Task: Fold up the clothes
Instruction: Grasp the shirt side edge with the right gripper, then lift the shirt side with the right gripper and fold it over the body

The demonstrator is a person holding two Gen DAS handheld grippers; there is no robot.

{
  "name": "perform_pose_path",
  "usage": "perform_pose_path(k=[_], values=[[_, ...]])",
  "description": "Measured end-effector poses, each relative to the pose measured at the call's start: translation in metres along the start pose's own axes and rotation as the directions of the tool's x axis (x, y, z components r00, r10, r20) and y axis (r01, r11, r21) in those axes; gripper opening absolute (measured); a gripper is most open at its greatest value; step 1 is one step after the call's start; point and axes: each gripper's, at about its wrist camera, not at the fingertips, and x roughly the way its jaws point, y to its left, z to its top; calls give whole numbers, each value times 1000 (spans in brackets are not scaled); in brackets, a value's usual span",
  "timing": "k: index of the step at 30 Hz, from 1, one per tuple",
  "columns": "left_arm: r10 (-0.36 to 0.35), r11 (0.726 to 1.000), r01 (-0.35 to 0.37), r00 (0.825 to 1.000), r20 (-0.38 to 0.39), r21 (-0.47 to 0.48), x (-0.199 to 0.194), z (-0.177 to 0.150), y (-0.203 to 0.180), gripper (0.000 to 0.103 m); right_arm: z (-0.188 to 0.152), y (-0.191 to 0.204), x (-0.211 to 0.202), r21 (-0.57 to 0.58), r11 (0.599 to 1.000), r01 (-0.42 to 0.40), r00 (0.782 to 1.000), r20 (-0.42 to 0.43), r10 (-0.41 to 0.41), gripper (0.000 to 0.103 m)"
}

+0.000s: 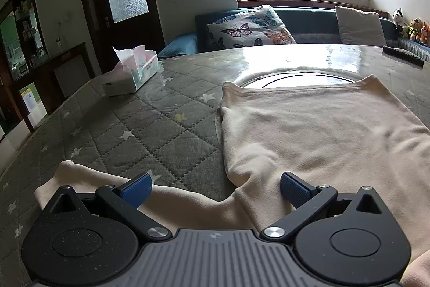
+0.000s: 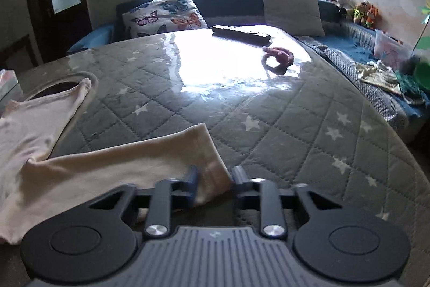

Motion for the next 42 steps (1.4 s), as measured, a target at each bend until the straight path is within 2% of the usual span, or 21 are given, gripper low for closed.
perform_pose_path(k=[5, 14, 17, 19, 27, 31, 36, 39, 42], values=[[0, 1000, 0, 1000, 1, 0, 0, 0, 0, 103, 3, 2, -16, -51, 995, 84, 995, 51, -81, 8], [-8, 1000, 8, 1000, -3, -10, 1, 0, 2, 103, -7, -8, -10, -49, 984, 172, 985, 41, -170, 8], [-9, 1000, 9, 1000, -3, -11, 1, 0, 2, 103, -8, -12, -8, -41, 984, 175, 984, 28, -174, 8], [-6, 1000, 6, 1000, -1, -9, 1, -1, 2, 103, -10, -6, -7, -77, 979, 190, 982, 38, -188, 10], [1, 1000, -1, 1000, 5, 14, 0, 0, -1, 103, 4, -1, -21, -36, 993, 115, 992, 57, -113, 10], [-4, 999, 3, 1000, 25, 34, -14, 6, -11, 103, 14, -1, -32, -8, 998, 63, 996, 70, -63, 10], [-116, 990, 111, 991, 60, 86, -43, 13, -43, 103, 27, 1, -47, 24, 1000, -6, 996, 91, 4, 10], [-217, 967, 207, 975, 49, 151, -55, 10, -76, 103, 37, 7, -61, 29, 998, -59, 992, 114, 56, 10], [-274, 941, 260, 961, 37, 217, -61, 6, -106, 103, 50, 17, -76, 19, 992, -124, 983, 142, 120, 9]])
